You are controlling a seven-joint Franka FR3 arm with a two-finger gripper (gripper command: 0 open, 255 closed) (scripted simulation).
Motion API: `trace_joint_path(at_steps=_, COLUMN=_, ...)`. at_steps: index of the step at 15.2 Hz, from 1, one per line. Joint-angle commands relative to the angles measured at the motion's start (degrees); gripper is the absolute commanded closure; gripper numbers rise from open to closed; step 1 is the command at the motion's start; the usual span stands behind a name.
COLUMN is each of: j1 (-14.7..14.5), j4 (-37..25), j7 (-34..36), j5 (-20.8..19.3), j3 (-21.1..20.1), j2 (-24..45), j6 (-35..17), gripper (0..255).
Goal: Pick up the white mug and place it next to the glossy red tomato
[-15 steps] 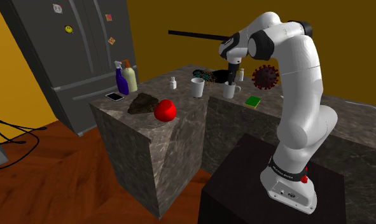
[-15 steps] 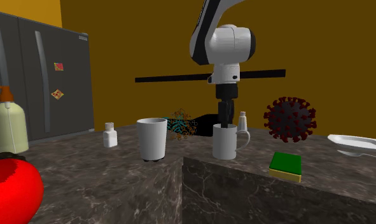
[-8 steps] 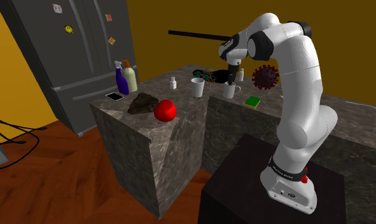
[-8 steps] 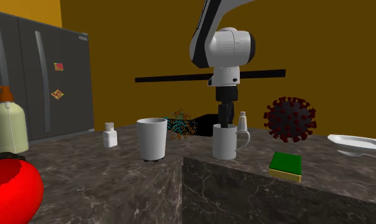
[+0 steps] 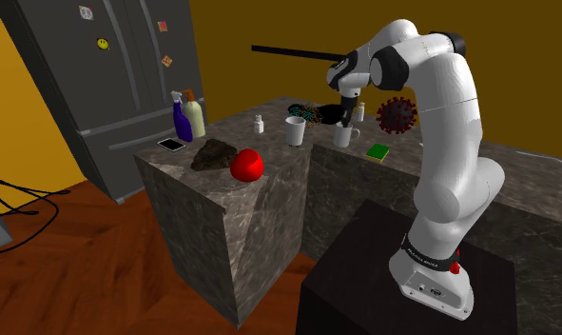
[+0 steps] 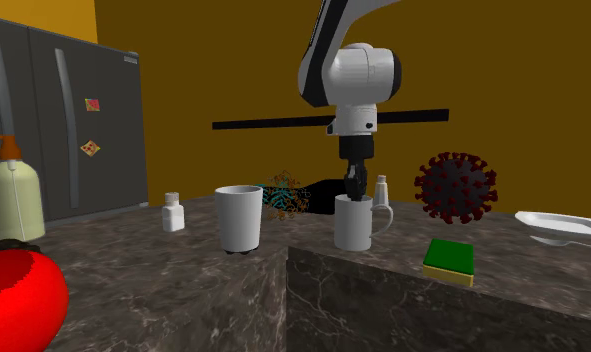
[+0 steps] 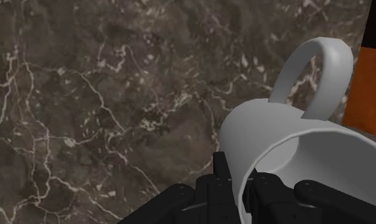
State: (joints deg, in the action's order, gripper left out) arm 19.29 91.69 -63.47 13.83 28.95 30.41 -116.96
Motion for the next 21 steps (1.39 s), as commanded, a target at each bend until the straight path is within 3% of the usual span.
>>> trace_joint_path(at_steps=1, j1=0.0, j4=0.01, j7=0.0, j5=0.0, j3=-0.01, j2=0.02, j6=0.01, gripper=255)
trace_joint_path(at_steps=21, j1=-0.09, j4=-8.33, j7=1.32, j5=-2.34, j3=1.37, j2=-3.93, j6=11.81, gripper=255)
